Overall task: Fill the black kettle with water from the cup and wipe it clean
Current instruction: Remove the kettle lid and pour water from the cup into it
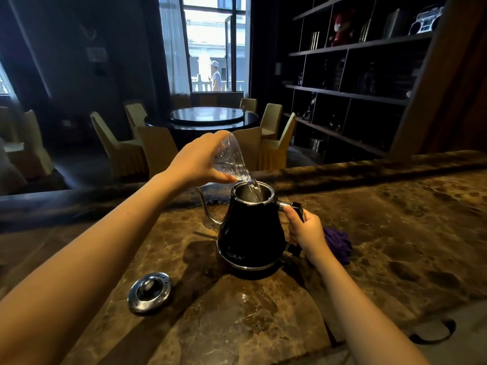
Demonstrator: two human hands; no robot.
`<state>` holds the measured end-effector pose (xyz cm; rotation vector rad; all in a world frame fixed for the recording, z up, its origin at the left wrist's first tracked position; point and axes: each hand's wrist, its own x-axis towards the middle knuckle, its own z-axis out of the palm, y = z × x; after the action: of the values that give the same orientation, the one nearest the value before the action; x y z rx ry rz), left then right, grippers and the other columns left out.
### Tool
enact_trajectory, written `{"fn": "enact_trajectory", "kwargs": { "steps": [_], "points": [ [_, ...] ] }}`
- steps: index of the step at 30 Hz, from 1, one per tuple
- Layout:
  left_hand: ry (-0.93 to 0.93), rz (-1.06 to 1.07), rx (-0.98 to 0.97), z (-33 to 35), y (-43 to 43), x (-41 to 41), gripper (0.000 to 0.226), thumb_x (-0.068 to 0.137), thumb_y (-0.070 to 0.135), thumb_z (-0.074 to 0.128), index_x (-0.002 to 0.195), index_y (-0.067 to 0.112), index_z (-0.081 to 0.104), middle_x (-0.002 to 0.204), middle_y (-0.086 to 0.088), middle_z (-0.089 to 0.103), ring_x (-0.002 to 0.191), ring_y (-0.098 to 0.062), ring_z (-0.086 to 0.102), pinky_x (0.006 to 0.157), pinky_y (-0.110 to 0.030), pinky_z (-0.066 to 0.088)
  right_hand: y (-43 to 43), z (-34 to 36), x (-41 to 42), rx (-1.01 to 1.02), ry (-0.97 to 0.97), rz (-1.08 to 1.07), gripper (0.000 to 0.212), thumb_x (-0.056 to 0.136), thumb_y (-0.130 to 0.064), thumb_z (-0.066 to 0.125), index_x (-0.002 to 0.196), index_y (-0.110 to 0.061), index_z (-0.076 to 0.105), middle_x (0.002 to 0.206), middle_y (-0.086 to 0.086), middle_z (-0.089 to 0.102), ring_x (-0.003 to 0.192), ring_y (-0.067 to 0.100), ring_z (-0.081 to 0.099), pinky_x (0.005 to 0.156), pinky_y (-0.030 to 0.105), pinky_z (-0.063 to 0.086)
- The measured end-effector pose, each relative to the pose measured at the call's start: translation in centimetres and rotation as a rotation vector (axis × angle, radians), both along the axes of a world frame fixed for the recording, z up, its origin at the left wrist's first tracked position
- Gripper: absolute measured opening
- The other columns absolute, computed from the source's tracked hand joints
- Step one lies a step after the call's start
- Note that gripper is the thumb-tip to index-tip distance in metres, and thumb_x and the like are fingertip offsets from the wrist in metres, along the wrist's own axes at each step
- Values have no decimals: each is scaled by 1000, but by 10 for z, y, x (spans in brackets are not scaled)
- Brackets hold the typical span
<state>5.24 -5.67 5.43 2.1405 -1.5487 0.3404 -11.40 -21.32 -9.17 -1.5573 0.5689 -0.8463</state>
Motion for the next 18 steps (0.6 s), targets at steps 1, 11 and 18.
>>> {"fn": "enact_trajectory", "kwargs": {
  "steps": [1,11,18],
  "points": [
    [-5,0,7,-1,-1,0,85,62,36,80,133,17,38,133,-10,53,119,-27,50,94,-36,41,0,0,0,1,-6,-1,26,88,-27,58,61,-23,57,39,-10,47,37,5,41,37,17,33],
    [-98,35,66,-2,-9,3,96,62,43,79,140,18,29,140,-9,47,125,-28,46,99,-38,41,-1,0,0,39,-17,27,18,88,-25,58,73,-15,61,37,-10,42,34,3,36,34,16,29],
    [-134,40,87,0,-12,1,95,62,42,79,139,17,30,139,-10,49,124,-29,47,100,-38,41,-2,-2,0,45,-5,37,20,87,-28,58,74,-13,58,42,-9,42,35,4,37,35,17,31]
  ]
}}
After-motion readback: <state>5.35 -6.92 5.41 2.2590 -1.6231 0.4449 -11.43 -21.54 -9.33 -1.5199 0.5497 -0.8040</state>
